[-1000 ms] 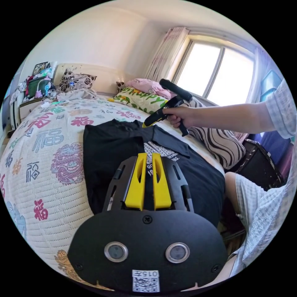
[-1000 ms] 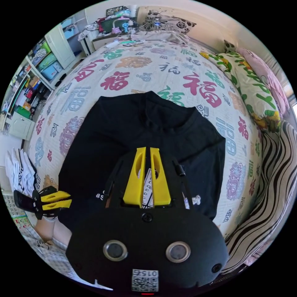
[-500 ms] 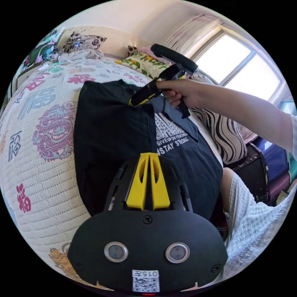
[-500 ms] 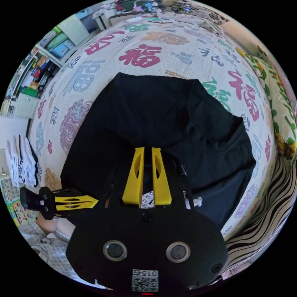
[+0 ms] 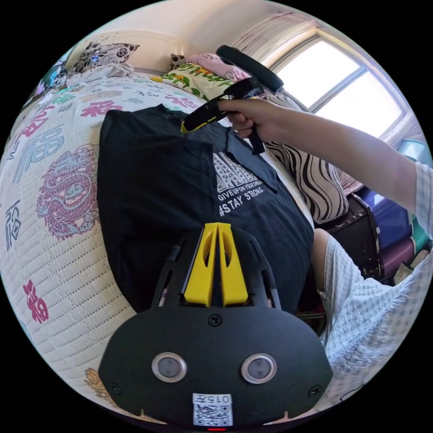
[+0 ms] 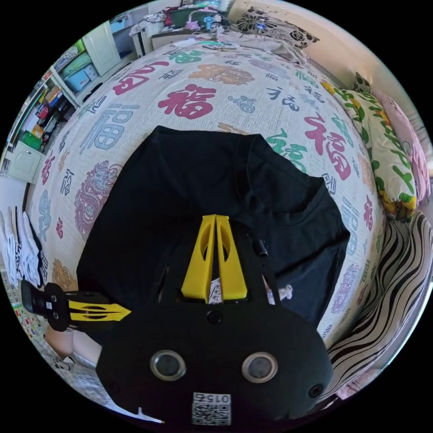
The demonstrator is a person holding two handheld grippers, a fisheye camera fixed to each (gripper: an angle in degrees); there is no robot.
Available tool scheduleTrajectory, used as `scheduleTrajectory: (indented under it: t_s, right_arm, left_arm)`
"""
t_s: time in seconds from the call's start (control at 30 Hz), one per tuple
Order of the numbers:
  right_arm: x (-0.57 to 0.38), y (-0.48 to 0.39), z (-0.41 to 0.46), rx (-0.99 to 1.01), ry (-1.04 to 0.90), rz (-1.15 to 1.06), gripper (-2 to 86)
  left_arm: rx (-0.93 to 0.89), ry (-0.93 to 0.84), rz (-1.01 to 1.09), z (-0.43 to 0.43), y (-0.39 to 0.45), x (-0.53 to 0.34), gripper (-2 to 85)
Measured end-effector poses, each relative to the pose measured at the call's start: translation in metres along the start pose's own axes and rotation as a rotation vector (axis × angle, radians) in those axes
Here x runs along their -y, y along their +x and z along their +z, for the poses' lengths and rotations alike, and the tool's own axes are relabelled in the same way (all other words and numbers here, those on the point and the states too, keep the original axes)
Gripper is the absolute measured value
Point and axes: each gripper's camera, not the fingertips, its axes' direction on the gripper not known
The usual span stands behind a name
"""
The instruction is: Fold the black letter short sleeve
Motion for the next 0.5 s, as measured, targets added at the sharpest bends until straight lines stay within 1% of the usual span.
scheduleTrajectory:
  t_s: [0.1,0.17,0.2,0.23,0.27,0.3,0.37,0.5]
  right_arm:
    - [-0.015,0.004,-0.031,0.071,0.055,0.012,-0.3]
    - [-0.031,-0.008,-0.046,0.110,0.016,-0.087,1.4]
    - [-0.035,-0.011,-0.046,0.100,-0.008,-0.111,1.6]
    - [-0.042,-0.018,-0.046,0.059,-0.052,-0.147,1.6]
    - [-0.049,-0.025,-0.045,0.018,-0.072,-0.175,1.3]
    - [-0.054,-0.027,-0.048,0.005,-0.058,-0.185,1.0]
    - [-0.065,-0.037,-0.062,-0.044,-0.020,-0.217,0.2]
    - [-0.076,-0.039,-0.087,-0.122,-0.048,-0.275,-0.3]
  left_arm:
    - [-0.044,0.084,-0.015,-0.012,-0.009,0.001,-0.6]
    - [-0.087,0.241,-0.028,-0.031,-0.014,-0.002,-0.1]
    - [-0.082,0.260,-0.034,-0.033,-0.016,-0.003,0.1]
    - [-0.049,0.254,-0.049,-0.031,-0.019,-0.002,0.2]
    - [-0.013,0.202,-0.055,-0.022,-0.021,0.001,0.0]
    - [-0.002,0.168,-0.056,-0.016,-0.021,0.003,-0.2]
    - [-0.011,0.016,-0.048,0.009,-0.021,0.012,-0.7]
    - [0.048,-0.020,0.022,0.007,-0.009,0.015,-0.8]
